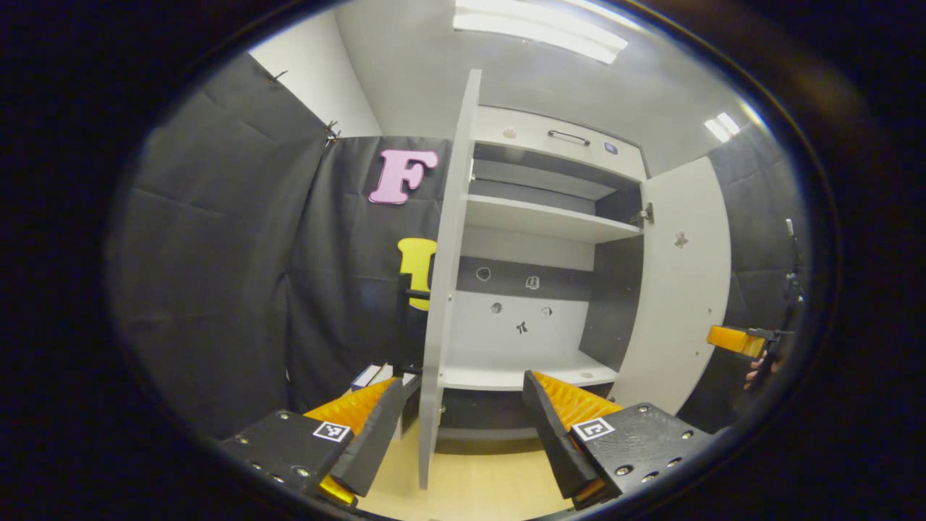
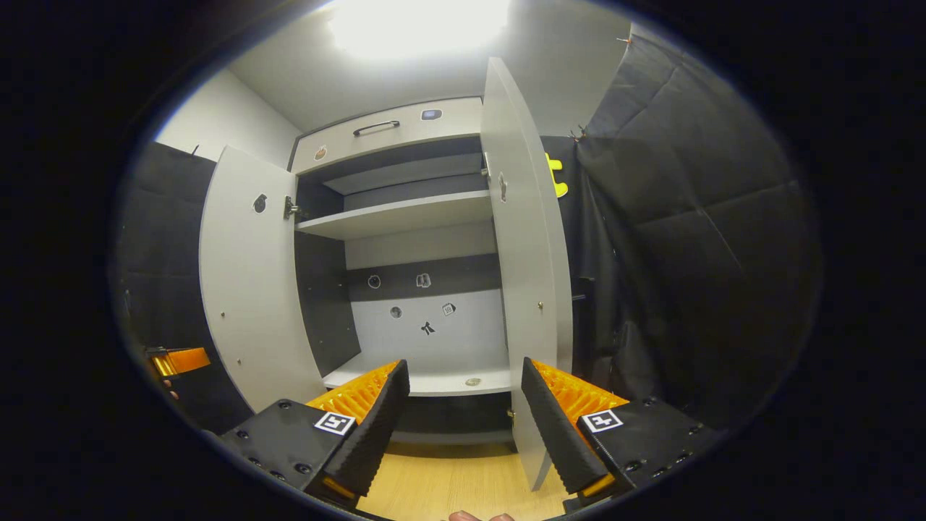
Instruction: Open the right door of the double-door shoe cabinet with the right hand, and open the left door with the left hand.
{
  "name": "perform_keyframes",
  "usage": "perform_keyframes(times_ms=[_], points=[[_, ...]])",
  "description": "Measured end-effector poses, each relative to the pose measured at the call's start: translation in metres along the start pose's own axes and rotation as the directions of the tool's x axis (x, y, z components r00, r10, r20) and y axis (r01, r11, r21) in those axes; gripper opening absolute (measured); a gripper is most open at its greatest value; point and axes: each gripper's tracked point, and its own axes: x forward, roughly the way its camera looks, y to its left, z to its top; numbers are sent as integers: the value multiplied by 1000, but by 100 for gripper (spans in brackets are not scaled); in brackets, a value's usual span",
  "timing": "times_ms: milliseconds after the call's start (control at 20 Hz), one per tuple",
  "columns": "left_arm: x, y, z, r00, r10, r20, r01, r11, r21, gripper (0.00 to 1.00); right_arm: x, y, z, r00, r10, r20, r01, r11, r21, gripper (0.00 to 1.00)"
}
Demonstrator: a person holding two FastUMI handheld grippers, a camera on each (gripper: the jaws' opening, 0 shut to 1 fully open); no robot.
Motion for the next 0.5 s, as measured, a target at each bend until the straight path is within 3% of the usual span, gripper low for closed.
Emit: perform_keyframes(times_ms=[500], points=[[8, -20, -1, 1000, 19, 6, -19, 999, 35, 94, -4, -32, -12, 998, -55, -3, 55, 998, -38, 97]])
